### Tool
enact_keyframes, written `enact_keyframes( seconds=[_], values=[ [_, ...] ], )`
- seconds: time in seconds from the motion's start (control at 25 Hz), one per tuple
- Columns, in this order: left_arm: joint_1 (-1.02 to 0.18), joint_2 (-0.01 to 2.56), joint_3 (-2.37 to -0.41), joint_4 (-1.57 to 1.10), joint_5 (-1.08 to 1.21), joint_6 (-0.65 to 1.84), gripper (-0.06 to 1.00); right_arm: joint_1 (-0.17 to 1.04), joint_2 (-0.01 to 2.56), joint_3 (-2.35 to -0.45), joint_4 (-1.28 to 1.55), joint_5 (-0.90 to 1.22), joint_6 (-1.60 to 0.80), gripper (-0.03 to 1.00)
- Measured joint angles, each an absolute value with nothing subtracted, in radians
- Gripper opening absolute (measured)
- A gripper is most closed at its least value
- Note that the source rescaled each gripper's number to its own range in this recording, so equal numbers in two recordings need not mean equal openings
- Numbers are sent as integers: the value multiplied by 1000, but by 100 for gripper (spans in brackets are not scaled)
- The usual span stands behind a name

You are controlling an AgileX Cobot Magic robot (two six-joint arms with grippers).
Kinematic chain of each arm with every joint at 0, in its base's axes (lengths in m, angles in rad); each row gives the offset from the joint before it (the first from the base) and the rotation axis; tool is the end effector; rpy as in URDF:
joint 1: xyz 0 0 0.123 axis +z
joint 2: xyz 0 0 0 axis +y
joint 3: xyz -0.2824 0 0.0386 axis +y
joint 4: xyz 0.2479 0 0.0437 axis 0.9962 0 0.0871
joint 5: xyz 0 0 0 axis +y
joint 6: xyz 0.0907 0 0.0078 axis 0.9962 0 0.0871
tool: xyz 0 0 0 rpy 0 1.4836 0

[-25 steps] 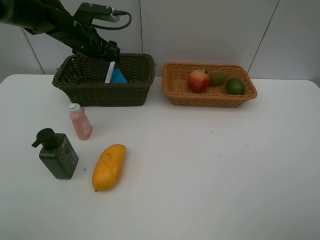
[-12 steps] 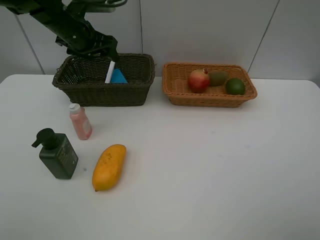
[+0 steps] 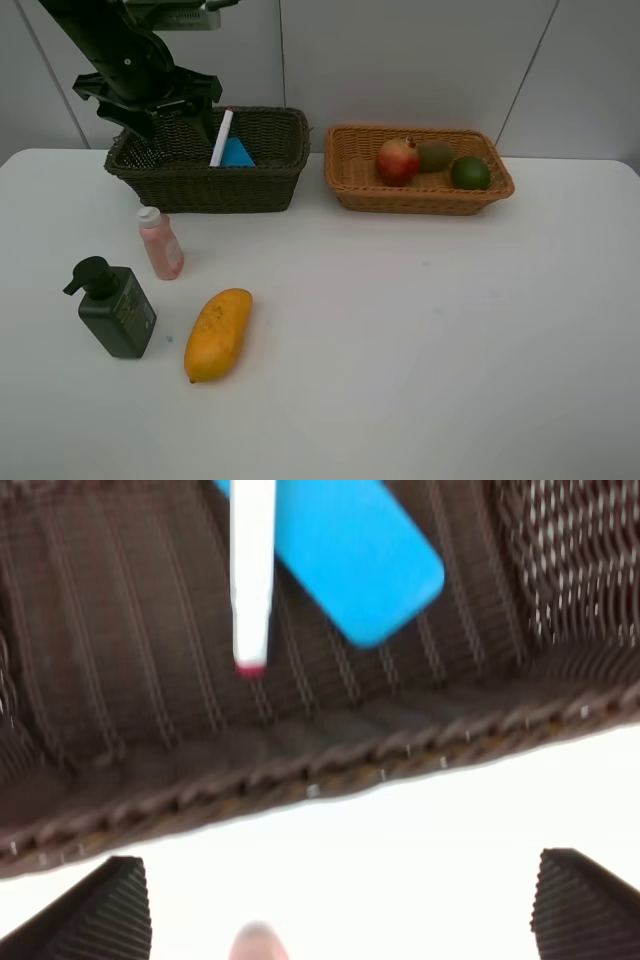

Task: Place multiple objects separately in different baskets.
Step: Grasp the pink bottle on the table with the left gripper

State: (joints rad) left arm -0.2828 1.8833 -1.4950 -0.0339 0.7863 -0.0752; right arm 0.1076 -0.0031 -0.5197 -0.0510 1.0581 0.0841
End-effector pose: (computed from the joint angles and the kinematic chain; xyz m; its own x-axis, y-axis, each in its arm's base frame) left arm 0.3948 -0.1170 0.2458 -0.8746 0.1511 -0.4607 0.2041 0.9766 -0.0672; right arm -0.0071 -0.0048 0.2829 -0.4335 0.0125 -0.9011 -0.0420 0.9985 0.0340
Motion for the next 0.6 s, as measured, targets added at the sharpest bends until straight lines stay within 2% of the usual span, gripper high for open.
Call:
enact_keyframes(
  seconds=[0.36, 0.6],
  values=[
    [-292, 1794, -1240, 0, 677, -169, 100, 108, -3, -520, -51, 1058, 84, 100],
    [-292, 1784, -1151, 0, 641, -214, 100, 108, -3, -520, -51, 1058, 84, 100]
  ],
)
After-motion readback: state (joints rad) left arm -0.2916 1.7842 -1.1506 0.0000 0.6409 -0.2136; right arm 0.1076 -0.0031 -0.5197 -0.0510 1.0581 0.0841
